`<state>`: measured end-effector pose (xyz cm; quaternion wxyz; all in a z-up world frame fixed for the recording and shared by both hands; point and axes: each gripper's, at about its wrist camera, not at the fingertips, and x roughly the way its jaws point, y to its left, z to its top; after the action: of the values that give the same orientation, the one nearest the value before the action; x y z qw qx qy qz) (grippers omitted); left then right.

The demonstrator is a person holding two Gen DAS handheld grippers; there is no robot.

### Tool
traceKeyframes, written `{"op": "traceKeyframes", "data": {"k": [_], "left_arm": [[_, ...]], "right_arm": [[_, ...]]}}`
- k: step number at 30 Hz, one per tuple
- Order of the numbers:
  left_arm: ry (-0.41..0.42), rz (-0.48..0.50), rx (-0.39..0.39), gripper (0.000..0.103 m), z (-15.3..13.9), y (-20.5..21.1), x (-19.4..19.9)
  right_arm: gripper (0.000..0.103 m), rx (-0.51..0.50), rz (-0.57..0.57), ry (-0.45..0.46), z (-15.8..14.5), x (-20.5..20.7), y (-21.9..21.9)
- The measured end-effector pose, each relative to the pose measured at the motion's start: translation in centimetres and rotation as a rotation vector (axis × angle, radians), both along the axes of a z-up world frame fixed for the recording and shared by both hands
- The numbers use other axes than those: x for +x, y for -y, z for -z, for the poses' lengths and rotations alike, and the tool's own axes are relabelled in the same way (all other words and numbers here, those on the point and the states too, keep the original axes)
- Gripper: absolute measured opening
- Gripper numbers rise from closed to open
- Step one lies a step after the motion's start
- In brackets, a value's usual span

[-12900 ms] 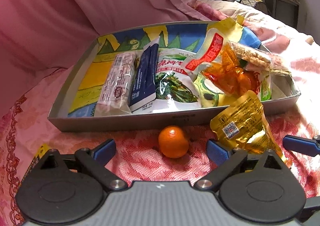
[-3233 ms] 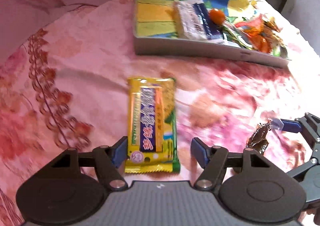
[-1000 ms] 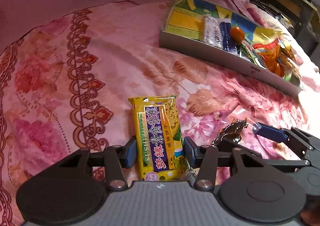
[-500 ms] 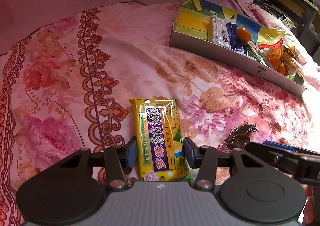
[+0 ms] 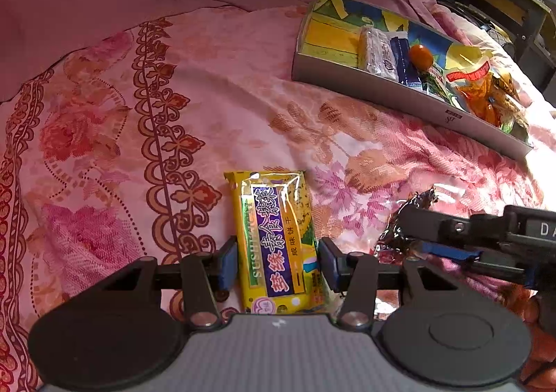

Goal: Organize snacks
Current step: 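Grasp the candy bar with the left tool while the right tool grasps the dark candy, then carry the candy bar and dark candy over the tray with both tools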

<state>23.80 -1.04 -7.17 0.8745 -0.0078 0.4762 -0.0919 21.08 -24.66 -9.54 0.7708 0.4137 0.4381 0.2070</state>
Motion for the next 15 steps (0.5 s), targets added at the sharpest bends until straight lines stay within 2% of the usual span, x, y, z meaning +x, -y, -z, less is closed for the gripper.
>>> {"op": "traceKeyframes", "data": {"k": [2,5,15], "left_arm": [[0.001,0.0,0.001,0.052,0.0,0.0,0.0],[0.001,0.001,0.002,0.052,0.0,0.0,0.0],[0.009,-0.01,0.013,0.052,-0.1,0.2,-0.1]], "right_arm": [[0.031,-0.026,-0.016,0.016,-0.1,0.2,-0.7],[0.021,-0.079,-0.035,0.04,-0.5,0.5,-1.7],[0.02,-0.123,-0.02,0.047,-0.7,0.5,-2.7]]}}
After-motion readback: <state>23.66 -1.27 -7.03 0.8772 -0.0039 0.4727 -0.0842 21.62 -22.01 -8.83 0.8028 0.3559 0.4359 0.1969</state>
